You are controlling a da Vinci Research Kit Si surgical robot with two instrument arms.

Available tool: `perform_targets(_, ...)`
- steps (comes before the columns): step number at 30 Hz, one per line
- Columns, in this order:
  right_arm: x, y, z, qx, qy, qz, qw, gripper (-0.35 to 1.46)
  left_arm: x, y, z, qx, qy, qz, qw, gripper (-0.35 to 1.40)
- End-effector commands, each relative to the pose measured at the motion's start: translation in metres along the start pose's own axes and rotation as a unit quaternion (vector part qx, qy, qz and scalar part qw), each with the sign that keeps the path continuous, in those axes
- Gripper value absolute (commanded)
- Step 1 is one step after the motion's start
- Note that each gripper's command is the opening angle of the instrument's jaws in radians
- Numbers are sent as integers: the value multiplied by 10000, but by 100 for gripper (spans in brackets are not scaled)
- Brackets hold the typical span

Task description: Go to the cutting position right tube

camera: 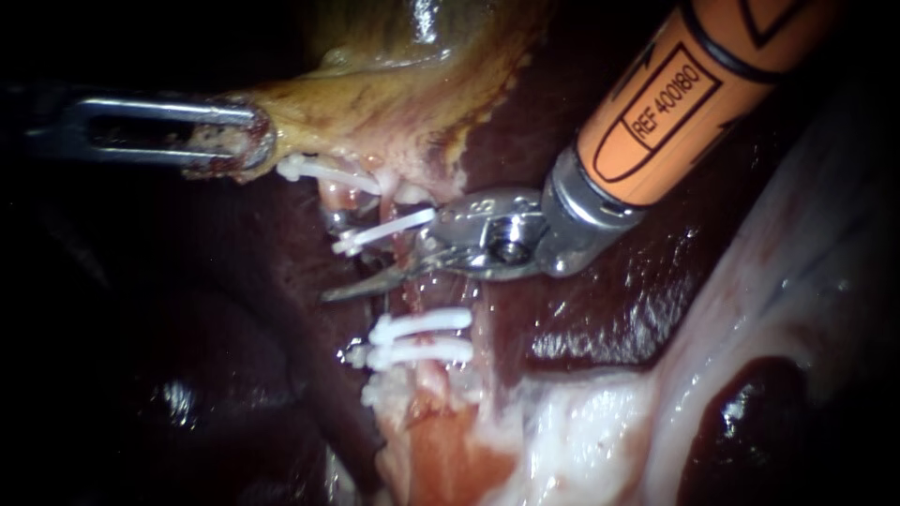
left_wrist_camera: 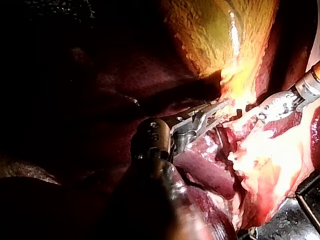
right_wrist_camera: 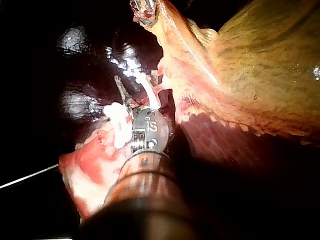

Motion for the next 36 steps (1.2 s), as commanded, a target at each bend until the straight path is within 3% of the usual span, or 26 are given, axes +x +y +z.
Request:
perform_targets(1,2,-4,0,70,17,-9,10000,142,0,0,0,1,0,0,10000,-35)
perform_targets(10,15,-34,1,598,203,-3,9980,142,0,0,-1,-1,-1,1,10000,-35)
perform_targets(17,31,-52,-5,1066,316,42,9938,140,-1,0,-2,-2,-3,1,10000,-35)
perform_targets(23,44,-56,-12,1040,475,76,9934,140,-1,-1,-2,-4,-4,2,10000,-35)
perform_targets(36,39,-52,-12,1021,476,101,9936,136,-1,-1,-2,-4,-4,2,10000,-35)
